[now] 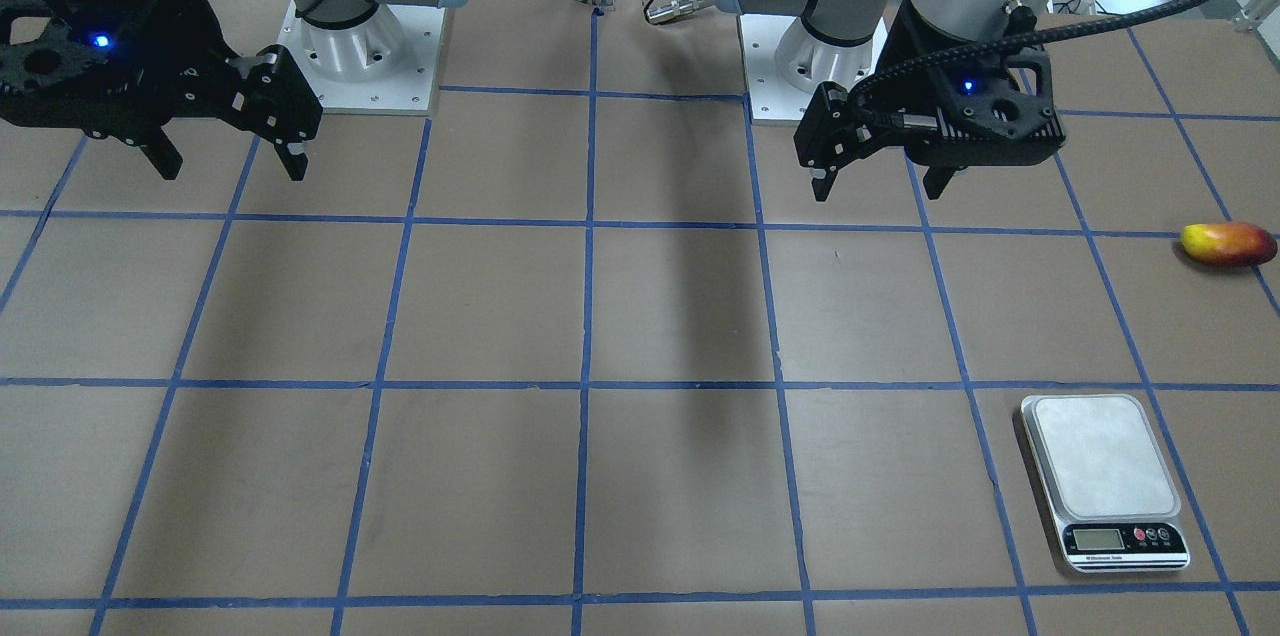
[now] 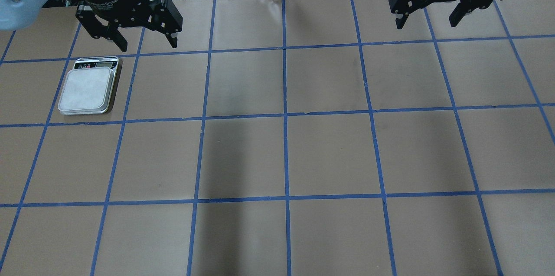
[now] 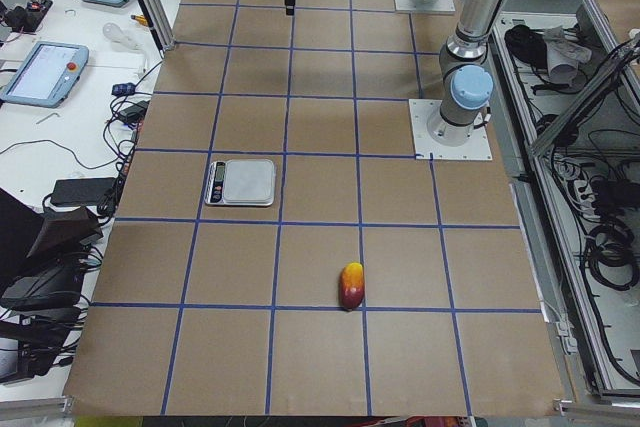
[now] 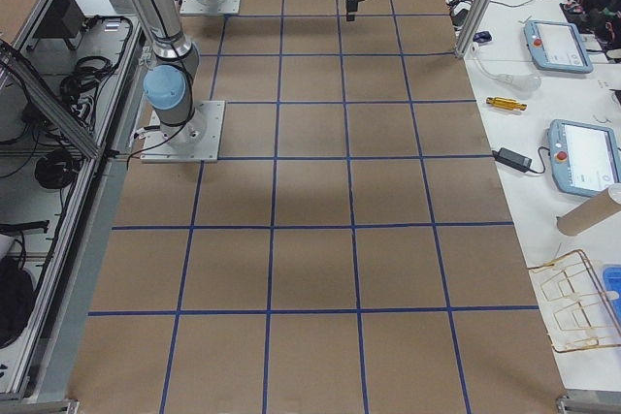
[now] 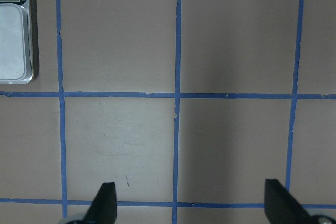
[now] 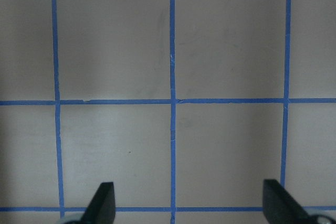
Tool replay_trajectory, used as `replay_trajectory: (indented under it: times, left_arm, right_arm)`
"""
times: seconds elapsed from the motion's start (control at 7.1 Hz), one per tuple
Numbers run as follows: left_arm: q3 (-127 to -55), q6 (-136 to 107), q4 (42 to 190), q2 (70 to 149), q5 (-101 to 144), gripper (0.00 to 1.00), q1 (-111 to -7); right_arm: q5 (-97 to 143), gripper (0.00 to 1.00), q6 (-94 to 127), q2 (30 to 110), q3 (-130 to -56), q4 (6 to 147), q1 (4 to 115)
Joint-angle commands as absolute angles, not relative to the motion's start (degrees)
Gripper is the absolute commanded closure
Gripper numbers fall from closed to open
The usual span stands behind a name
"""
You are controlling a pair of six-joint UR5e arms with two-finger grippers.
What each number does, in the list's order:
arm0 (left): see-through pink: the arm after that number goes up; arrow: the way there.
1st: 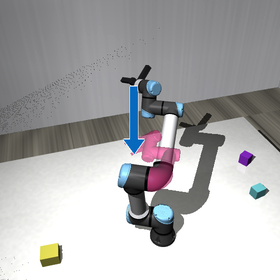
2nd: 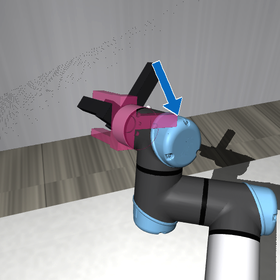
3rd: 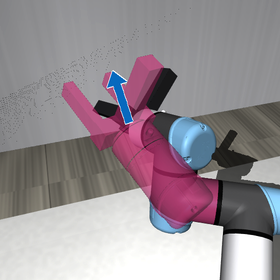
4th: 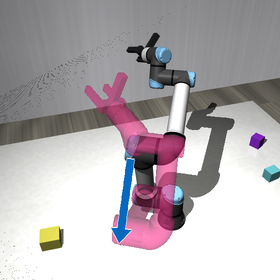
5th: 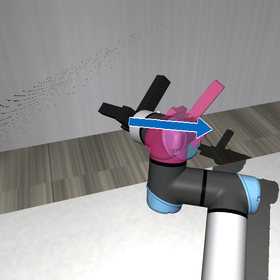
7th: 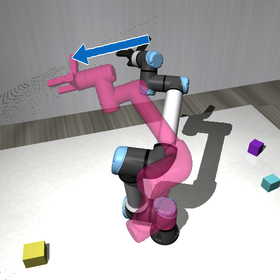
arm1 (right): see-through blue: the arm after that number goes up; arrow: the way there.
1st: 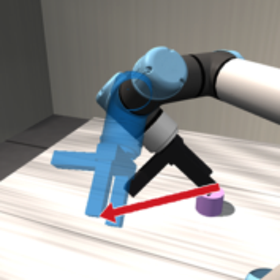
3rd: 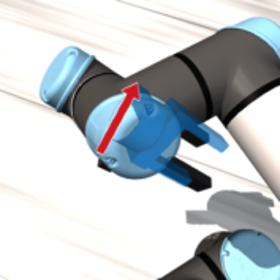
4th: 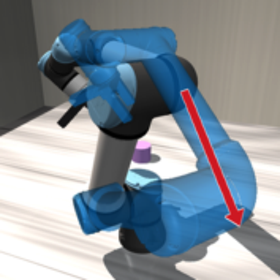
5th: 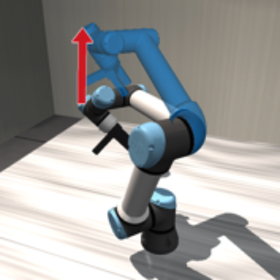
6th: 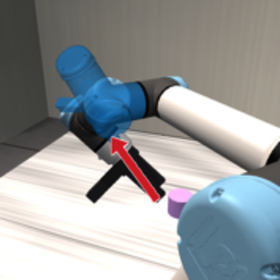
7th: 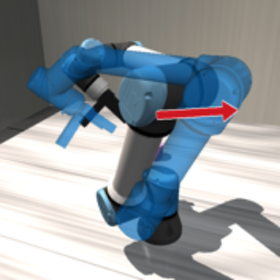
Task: Weigh mango
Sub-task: 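Move the left gripper back toward the robot, away from the scale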
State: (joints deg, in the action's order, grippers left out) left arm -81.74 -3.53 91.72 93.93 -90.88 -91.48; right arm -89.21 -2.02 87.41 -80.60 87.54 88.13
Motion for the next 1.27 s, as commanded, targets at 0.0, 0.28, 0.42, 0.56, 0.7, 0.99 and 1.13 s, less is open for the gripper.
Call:
replay_trajectory:
  times: [0.0, 0.28, 0.42, 0.56, 0.7, 0.99, 1.13]
  left_arm:
    - [-81.83, -3.08, 91.67, 93.87, -90.88, 0.0, -91.49]
    - [-82.17, 0.32, 91.84, 92.91, -90.97, 0.0, -90.8]
    - [-82.26, 7.14, 92.54, 91.94, -91.31, 0.0, -89.22]
    - [-82.09, 11.64, 93.51, 91.5, -91.23, 0.0, -86.34]
    - [-82.0, 16.65, 94.39, 90.8, -91.23, 0.0, -83.61]
    - [-81.83, 28.84, 96.4, 89.74, -91.49, 0.0, -77.21]
    - [-81.83, 40.23, 97.46, 89.21, -91.58, 0.0, -71.25]
  right_arm:
    - [-89.21, 0.0, -2.02, 87.36, -80.6, 87.54, 88.15]
    - [-89.21, 0.0, -2.02, 87.45, -80.6, 87.54, 88.15]
    - [-89.21, 0.0, -2.02, 87.36, -80.6, 87.54, 88.15]
    - [-89.21, 0.0, -2.02, 87.36, -80.6, 87.54, 88.15]
    - [-89.21, 0.0, -2.02, 87.36, -80.6, 87.54, 88.15]
    - [-89.21, 0.0, -2.02, 87.36, -80.6, 87.54, 88.15]
    - [-89.21, 0.0, -2.02, 87.36, -80.6, 87.54, 88.07]
